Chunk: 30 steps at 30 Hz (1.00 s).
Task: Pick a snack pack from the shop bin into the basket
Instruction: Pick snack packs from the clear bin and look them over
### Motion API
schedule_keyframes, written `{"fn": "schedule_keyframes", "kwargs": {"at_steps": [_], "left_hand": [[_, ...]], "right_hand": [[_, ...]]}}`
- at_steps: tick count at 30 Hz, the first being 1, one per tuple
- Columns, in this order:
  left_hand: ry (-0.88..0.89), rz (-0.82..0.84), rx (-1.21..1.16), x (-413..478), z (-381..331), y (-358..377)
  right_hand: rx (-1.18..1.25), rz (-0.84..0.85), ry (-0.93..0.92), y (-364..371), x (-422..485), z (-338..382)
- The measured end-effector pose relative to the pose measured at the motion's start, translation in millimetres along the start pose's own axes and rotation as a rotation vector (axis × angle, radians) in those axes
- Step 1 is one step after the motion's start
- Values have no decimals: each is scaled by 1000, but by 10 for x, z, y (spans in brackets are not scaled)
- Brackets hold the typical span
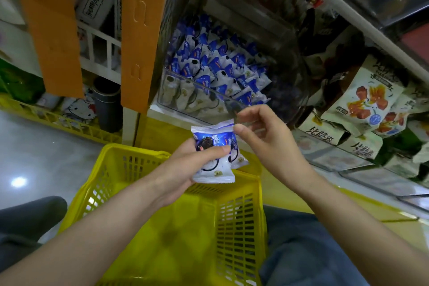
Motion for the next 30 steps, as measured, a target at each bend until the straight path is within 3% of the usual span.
{"fn": "schedule_keyframes", "kwargs": {"at_steps": [4,10,19,23,30], "left_hand": [[52,44,-20,2,-46,-25],[102,68,-31,-1,-88,-36],[47,-91,16,3,-91,-104],[34,-96,48,-21,-96,-113],[28,-73,91,-37,-127,-94]], "right_hand": [[85,164,257,-21,-29,-83],[167,228,304,-164,3,0],[-6,-185,181,-526,723,150],[-266,-106,224,-414,968,57],[-444,109,363,-367,1102,-62]]}}
Point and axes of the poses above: each hand's wrist, its own x-axis towards the middle knuckle, its own y-axis out of the palm, z = x × y, the point moved 2 cm from there along x, towards the middle knuckle, and after that the axes turned 12 degrees about x, right-handed, at the moved point
